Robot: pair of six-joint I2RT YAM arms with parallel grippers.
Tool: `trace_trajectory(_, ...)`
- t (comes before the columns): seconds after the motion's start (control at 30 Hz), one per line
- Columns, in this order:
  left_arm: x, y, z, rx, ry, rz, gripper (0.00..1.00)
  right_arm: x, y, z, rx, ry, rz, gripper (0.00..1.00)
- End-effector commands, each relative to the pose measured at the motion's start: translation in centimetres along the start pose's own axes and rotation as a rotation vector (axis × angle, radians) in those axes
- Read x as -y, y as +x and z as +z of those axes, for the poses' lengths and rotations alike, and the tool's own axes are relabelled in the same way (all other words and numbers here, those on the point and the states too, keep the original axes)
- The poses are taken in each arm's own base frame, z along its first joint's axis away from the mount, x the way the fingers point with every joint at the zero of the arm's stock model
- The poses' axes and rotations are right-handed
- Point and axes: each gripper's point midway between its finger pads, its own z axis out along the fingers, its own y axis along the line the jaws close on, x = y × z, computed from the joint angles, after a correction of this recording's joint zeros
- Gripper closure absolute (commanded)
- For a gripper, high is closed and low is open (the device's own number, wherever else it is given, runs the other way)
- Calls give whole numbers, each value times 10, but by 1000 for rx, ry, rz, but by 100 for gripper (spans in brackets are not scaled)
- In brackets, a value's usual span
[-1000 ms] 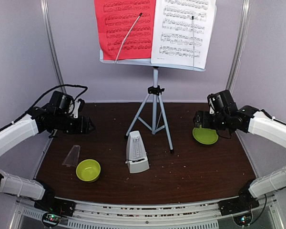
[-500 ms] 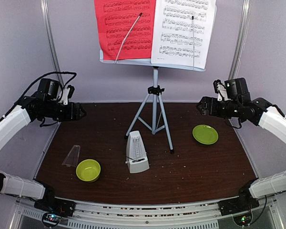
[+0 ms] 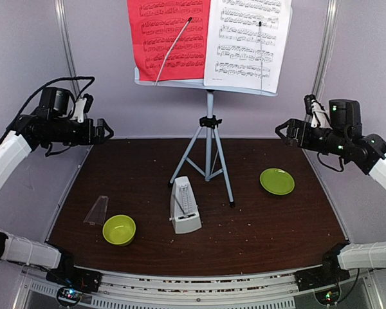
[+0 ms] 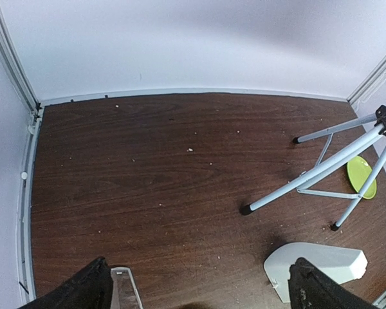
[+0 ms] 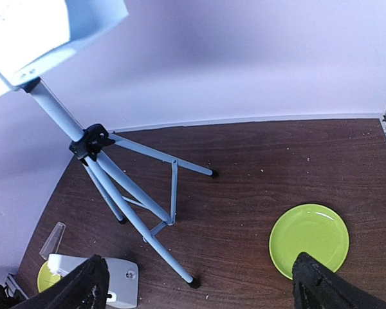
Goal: Set up the instrument practice props
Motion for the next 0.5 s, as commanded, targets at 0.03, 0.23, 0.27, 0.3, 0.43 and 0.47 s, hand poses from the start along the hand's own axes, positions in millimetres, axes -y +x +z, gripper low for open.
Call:
trace_trajectory(0.03,-3,-16,-30,89,-27,12,2,-21,-17,-28,76,-111,-16,0)
trace_trajectory(0.23,-15,-3,-50,142,-86,14,2,-23,-3,-42,97,-155,-25,0)
trace_trajectory(0.27,-18,-1,-54,152,-99,13,2,-22,-1,-44,101,-160,-24,0)
trace_trajectory(0.3,-20,1,-58,160,-112,10,2,-21,2,-46,104,-163,-20,0)
trace_trajectory(0.43,-30,17,-67,164,-150,-18,2,-16,19,-51,111,-174,1,0)
trace_trajectory(0.47,-32,22,-67,161,-162,-26,2,-14,25,-51,109,-174,8,0)
